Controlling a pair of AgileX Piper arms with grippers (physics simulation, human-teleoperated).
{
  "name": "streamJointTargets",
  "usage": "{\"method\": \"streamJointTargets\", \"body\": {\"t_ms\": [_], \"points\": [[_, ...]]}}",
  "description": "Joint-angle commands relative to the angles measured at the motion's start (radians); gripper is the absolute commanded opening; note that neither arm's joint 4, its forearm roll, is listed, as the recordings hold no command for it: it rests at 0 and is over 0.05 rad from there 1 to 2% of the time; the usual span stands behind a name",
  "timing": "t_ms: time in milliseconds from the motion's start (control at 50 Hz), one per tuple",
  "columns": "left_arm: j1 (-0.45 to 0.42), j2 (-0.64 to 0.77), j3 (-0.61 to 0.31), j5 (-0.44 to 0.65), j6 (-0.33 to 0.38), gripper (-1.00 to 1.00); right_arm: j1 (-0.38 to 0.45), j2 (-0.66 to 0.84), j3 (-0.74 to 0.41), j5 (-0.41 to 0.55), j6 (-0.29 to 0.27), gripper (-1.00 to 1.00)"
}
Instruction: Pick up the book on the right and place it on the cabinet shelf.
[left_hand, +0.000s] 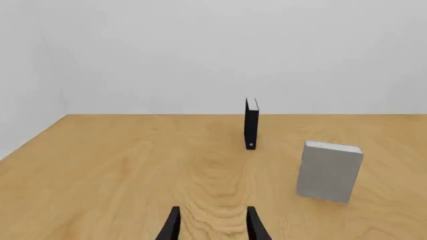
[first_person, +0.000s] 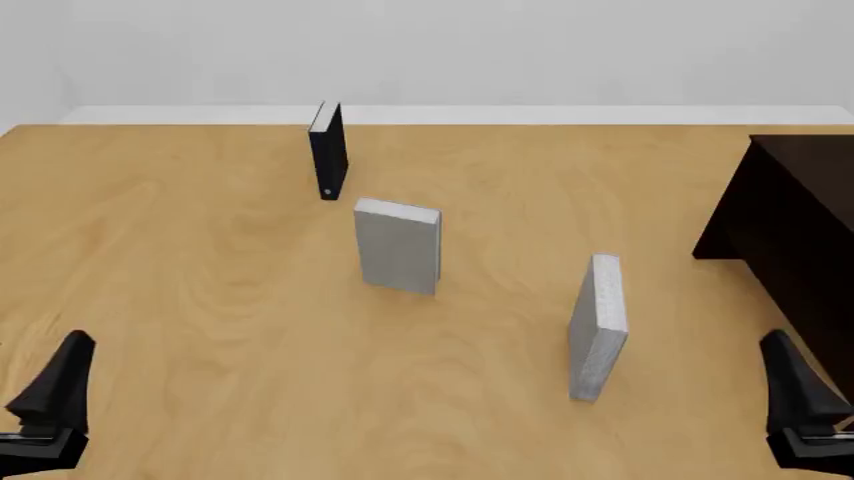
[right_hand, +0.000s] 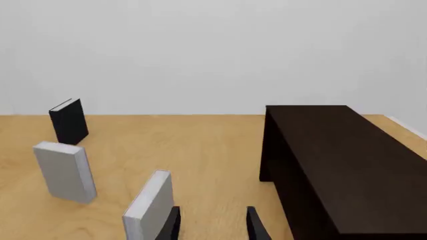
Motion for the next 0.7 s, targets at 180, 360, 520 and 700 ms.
{"method": "streamJointTargets", "body": {"t_ms": [180, 360, 520, 700], "points": [[0.000, 0.000, 0.000, 0.000, 0.000, 1.00, -0.054, 0.002, -0.063, 0.040, -0.002, 1.00], [0.000, 0.000, 0.000, 0.000, 0.000, 1.00, 0.003, 0.001, -0.293, 0.207, -0.034, 1.00], [0.000, 0.000, 0.000, 0.000, 0.000, 1.00, 0.043, 0.148, -0.534, 0.285, -0.101, 1.00], [0.000, 0.000, 0.000, 0.000, 0.000, 1.00, 0.077, 0.424, -0.821, 0.460, -0.149, 1.00]]}}
